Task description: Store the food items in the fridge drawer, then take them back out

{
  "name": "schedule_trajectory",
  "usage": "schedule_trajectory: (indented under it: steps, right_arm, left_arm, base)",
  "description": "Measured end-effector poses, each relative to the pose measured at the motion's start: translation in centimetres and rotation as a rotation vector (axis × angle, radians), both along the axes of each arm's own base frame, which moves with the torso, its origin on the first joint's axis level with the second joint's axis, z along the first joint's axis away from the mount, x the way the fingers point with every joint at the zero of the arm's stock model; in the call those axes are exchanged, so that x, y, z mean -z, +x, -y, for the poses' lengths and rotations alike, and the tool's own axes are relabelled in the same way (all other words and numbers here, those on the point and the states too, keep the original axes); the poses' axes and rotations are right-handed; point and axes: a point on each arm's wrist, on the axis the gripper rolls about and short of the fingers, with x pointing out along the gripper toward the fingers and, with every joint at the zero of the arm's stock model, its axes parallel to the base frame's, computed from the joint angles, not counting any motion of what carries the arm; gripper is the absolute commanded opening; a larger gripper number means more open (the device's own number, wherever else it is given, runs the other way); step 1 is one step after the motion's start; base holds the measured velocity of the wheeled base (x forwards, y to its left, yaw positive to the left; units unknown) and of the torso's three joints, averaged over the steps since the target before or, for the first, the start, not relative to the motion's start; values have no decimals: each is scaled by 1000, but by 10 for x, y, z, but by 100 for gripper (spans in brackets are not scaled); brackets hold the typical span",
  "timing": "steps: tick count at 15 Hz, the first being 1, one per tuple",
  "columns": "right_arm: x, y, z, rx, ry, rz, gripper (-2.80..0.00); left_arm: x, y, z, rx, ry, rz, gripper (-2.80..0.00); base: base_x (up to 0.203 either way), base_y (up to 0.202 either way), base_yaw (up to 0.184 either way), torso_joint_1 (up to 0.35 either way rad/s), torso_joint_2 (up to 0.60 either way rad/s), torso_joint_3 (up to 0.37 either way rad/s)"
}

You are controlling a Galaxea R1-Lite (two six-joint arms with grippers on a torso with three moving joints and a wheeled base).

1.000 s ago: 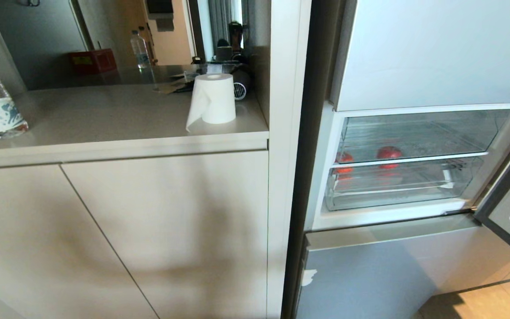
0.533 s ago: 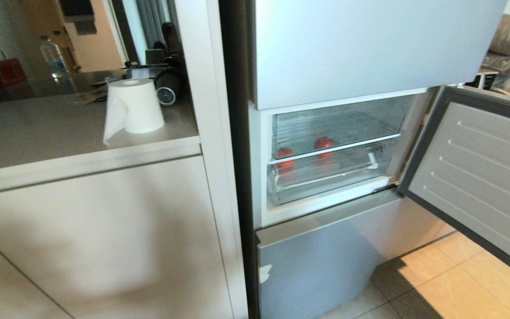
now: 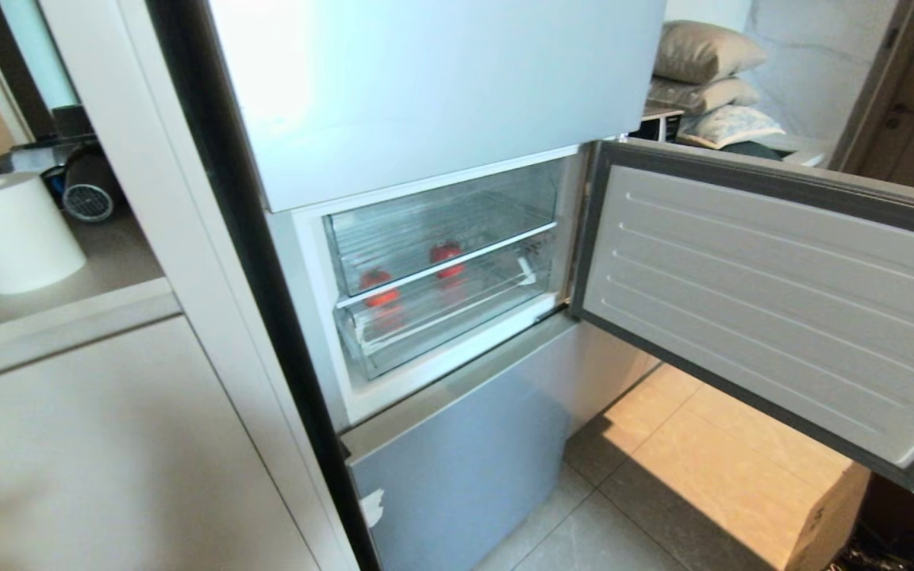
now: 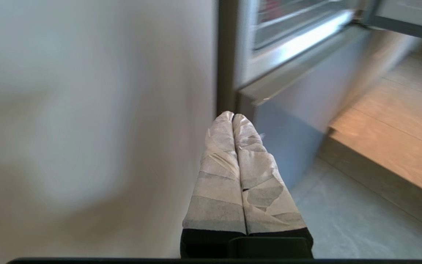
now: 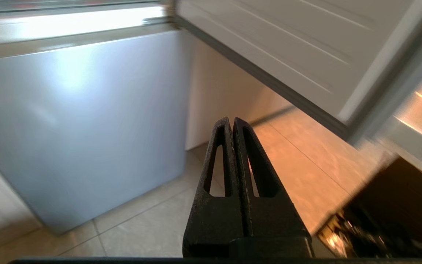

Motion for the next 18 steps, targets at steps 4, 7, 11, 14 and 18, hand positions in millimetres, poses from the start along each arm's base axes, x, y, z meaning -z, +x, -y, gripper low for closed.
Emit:
schedule_trajectory:
  steps: [4, 7, 11, 14, 18]
  right_arm:
    - [0, 0, 0, 0, 28, -1, -280]
    - [-18, 0, 1, 27, 170, 99, -280]
    - [-86, 16, 3, 191, 502, 229, -280]
    - [-120, 58, 16, 413, 712, 281, -280]
    - [-137, 110, 81, 572, 893, 343, -280]
  left_arm:
    - [0, 0, 0, 0, 0, 0, -280]
    - [0, 0, 0, 0, 0, 0, -280]
    - [0, 0, 0, 0, 0, 0, -280]
    - [0, 0, 0, 0, 0, 0, -280]
    - [0, 0, 0, 0, 0, 0, -280]
  base:
    - [0, 1, -51, 2, 1, 2]
    - [0, 0, 0, 0, 0, 0]
    - [0, 0, 0, 0, 0, 0]
    - [0, 0, 0, 0, 0, 0]
    - [0, 0, 0, 0, 0, 0]
